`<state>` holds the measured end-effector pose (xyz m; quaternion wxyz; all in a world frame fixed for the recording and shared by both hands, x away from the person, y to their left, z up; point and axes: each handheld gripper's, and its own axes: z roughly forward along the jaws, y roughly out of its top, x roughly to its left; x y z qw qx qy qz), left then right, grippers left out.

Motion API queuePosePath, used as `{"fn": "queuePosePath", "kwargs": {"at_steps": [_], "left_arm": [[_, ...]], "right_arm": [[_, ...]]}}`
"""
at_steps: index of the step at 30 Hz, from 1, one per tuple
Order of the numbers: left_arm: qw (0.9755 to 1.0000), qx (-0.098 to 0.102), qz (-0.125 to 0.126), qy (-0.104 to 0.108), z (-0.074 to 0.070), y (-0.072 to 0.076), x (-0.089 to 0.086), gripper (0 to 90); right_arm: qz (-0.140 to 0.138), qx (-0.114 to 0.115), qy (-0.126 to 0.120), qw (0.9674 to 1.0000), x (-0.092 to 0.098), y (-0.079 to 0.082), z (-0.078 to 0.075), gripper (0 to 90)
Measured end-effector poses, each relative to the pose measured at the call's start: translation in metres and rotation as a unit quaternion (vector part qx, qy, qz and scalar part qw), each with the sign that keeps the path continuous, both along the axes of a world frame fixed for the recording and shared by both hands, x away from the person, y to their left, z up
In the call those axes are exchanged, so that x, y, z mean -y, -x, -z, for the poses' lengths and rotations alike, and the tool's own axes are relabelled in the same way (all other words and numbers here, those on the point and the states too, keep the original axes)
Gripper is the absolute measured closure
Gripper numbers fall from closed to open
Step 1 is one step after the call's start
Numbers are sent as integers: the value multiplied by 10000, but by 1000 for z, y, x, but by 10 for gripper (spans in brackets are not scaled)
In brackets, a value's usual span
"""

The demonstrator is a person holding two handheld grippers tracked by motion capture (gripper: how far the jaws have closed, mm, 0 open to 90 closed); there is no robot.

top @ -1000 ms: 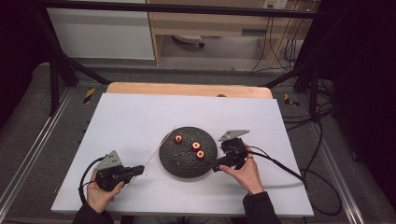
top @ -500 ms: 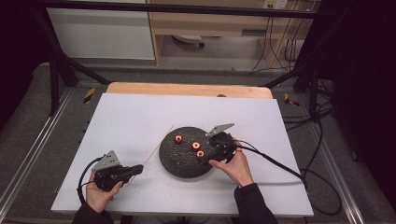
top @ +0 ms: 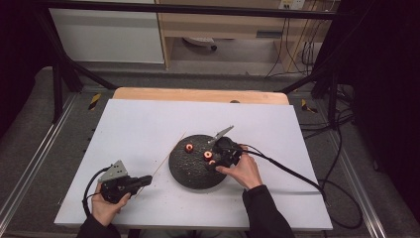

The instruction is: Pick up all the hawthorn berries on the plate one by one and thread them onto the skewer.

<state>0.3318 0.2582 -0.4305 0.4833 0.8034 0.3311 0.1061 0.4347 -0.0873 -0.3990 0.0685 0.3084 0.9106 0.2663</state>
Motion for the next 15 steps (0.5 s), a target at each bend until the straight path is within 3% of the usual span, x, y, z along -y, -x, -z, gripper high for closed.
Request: {"fn": "queuePosePath", "kwargs": {"at_steps": [15], "left_arm": [[10000, 1, 11, -77, 1, -1, 3, 882]], "right_arm": [[-307, -380, 443, 9978, -10, -13, 7, 525]]}}
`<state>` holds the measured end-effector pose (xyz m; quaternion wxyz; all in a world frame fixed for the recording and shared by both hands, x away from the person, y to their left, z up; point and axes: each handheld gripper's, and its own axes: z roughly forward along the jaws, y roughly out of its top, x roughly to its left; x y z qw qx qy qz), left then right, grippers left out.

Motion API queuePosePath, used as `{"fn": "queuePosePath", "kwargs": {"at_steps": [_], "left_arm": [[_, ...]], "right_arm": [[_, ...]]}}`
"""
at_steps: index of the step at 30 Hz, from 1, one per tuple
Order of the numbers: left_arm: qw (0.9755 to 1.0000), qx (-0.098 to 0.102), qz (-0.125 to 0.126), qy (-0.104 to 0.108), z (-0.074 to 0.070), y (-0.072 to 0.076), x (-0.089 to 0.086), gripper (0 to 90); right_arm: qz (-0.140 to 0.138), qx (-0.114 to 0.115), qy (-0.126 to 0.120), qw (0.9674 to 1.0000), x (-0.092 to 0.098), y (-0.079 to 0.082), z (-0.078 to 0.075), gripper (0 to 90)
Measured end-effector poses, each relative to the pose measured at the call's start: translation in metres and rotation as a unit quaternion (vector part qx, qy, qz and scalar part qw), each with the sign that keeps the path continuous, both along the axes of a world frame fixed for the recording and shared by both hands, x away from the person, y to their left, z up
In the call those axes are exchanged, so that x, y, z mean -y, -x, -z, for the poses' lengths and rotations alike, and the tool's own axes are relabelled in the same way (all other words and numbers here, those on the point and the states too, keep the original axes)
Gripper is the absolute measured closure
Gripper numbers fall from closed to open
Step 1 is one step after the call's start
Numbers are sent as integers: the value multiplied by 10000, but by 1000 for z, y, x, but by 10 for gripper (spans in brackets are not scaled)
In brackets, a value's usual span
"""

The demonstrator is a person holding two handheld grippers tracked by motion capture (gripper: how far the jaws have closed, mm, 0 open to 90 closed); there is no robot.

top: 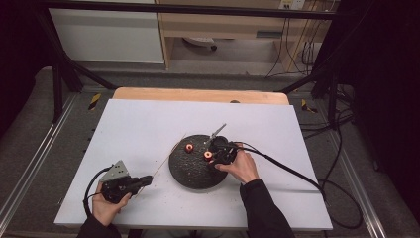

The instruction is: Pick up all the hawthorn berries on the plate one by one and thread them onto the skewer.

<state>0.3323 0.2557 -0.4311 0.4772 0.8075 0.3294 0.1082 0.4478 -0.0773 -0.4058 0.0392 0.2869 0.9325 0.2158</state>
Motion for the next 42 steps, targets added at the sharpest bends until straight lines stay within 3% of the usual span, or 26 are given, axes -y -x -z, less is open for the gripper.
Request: {"fn": "queuePosePath", "kwargs": {"at_steps": [7, 15, 22, 26, 27, 28, 29, 31, 33, 34, 35, 37, 38, 39, 42], "left_arm": [[10000, 5, 10, -50, 1, -1, 1, 882], [10000, 41, 3, -64, 1, 0, 1, 882], [9999, 78, 41, -47, 1, 2, 2, 882], [10000, 82, 49, -28, 1, 3, 3, 882], [9999, 82, 59, -26, 1, 3, 3, 882], [9999, 78, 68, -22, 1, 3, 3, 882], [9999, 76, 71, -14, 1, 3, 3, 882], [9999, 87, 79, -25, 1, 4, 4, 882], [9999, 95, 77, -22, 1, 4, 4, 882], [9999, 96, 68, -14, 1, 4, 4, 882], [9999, 93, 65, -8, 1, 4, 4, 882], [9999, 81, 64, 6, 2, 4, 5, 882], [9999, 82, 66, -1, 2, 4, 5, 881], [9999, 83, 74, -1, 2, 4, 5, 881], [9999, 83, 71, 29, 2, 4, 6, 882]], "right_arm": [[17, -178, 62, 9998, -1, -3, 2, 616], [116, -268, 11, 9996, 0, -4, 1, 627], [388, -98, -582, 9975, 8, 6, -16, 628], [608, -5, -1100, 9921, 16, 13, -24, 629], [756, 33, -1365, 9877, 22, 17, -26, 629], [756, 33, -1365, 9877, 22, 17, -26, 629], [807, 84, -1513, 9852, 25, 18, -26, 629], [933, 121, -1838, 9784, 31, 22, -26, 629], [1083, 170, -2196, 9694, 36, 25, -25, 630], [1216, 232, -2538, 9593, 41, 29, -22, 630], [1216, 232, -2538, 9593, 41, 29, -22, 630], [1375, 308, -2857, 9479, 44, 33, -19, 630], [1512, 338, -3196, 9348, 47, 35, -16, 630], [1512, 338, -3196, 9348, 47, 35, -16, 630], [1714, 410, -3630, 9150, 50, 39, -13, 630]]}}
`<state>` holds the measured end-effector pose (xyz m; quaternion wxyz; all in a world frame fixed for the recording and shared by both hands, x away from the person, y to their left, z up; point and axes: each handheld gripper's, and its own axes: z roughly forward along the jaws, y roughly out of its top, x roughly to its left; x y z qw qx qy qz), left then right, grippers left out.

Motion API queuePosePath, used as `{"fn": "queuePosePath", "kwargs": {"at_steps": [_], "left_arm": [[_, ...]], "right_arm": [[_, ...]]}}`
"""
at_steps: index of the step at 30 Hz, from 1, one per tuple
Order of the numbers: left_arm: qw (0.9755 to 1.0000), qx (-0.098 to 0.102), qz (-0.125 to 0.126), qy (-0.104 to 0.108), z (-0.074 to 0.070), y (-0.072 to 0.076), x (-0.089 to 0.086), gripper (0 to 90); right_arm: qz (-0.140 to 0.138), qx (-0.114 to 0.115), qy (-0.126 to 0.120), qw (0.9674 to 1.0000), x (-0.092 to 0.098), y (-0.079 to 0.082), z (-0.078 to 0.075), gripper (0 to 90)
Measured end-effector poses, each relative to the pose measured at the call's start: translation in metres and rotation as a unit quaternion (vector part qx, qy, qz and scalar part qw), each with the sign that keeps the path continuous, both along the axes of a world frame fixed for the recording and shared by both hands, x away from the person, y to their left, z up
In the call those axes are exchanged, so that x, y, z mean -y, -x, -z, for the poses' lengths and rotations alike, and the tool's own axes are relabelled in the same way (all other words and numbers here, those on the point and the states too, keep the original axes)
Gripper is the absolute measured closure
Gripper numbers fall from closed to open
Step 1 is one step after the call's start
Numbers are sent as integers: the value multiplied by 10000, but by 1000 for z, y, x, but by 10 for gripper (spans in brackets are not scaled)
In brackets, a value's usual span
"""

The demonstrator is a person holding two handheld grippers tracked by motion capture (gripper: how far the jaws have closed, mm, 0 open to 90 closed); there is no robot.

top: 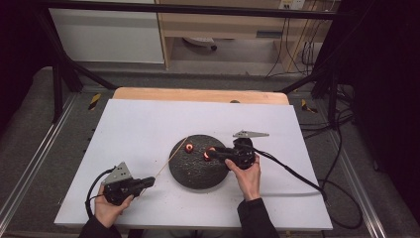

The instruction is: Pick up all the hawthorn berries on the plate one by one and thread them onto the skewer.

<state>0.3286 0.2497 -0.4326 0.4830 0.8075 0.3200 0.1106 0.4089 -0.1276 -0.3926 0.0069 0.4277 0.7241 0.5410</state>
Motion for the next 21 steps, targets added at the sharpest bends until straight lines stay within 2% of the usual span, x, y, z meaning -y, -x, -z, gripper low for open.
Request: {"fn": "queuePosePath", "kwargs": {"at_steps": [4, 5, 8, 9, 10, 14, 21], "left_arm": [[10000, -8, -21, 17, 0, 0, 1, 882], [10000, -8, -17, 25, 0, 0, 2, 881], [10000, 8, -16, 27, 1, 0, 3, 881], [10000, 7, -16, 34, 1, 0, 3, 881], [10000, 8, -23, 41, 1, 0, 3, 881], [10000, 20, -41, 58, 1, 0, 4, 881], [9999, 18, -62, 100, 1, 1, 7, 881]], "right_arm": [[267, 111, -403, 9988, -1, 3, 3, 630], [397, 192, -587, 9973, -3, 5, 4, 630], [498, 240, -778, 9954, -4, 6, 4, 630], [592, 337, -972, 9929, -6, 7, 4, 631], [592, 337, -972, 9929, -6, 7, 4, 631], [841, 445, -1342, 9864, -12, 9, 8, 631], [1226, 559, -1975, 9710, -19, 8, 13, 632]]}}
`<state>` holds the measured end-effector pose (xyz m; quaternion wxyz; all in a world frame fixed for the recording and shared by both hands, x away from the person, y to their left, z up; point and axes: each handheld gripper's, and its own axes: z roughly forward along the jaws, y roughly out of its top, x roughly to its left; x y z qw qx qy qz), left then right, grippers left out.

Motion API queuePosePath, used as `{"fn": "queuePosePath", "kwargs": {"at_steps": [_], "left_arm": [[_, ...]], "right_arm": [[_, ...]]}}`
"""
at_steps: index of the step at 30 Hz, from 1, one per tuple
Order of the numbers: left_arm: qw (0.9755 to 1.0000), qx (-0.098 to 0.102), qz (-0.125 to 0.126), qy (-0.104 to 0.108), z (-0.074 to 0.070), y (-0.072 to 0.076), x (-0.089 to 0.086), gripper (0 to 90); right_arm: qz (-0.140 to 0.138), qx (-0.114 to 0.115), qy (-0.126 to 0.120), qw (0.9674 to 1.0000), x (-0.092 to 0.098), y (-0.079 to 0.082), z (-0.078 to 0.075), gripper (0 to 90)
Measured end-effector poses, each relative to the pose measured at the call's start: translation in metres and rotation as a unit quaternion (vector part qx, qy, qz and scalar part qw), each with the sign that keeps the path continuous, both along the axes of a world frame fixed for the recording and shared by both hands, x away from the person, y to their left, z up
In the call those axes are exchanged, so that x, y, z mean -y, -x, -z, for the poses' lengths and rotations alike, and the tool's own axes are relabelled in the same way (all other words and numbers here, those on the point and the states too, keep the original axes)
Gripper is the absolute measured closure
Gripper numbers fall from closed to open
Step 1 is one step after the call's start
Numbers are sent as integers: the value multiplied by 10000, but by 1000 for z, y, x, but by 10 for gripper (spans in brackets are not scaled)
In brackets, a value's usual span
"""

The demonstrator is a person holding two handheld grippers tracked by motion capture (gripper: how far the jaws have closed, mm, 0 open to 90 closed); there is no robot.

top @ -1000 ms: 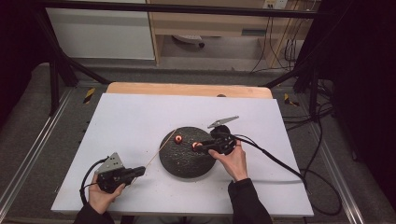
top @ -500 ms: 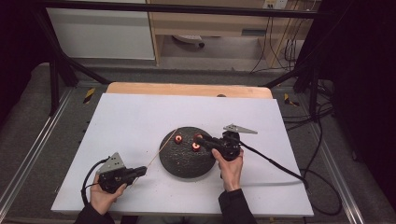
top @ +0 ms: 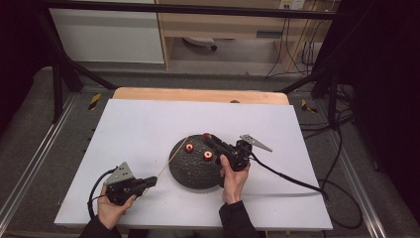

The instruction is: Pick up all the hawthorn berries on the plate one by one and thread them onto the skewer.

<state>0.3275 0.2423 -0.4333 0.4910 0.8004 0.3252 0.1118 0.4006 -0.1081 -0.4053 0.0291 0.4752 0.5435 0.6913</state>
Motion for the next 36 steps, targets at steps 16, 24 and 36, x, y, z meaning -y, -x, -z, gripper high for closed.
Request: {"fn": "queuePosePath", "kwargs": {"at_steps": [16, 24, 36], "left_arm": [[10000, 67, 28, -11, 1, 2, 20, 881], [10000, 51, 18, -3, 2, 3, 31, 881], [10000, 50, 19, 9, 3, 4, 40, 881]], "right_arm": [[551, 212, -825, 9948, -7, -1, 6, 633], [684, 235, -1073, 9916, -10, -1, 11, 634], [770, 280, -1365, 9873, -13, -1, 15, 635]]}}
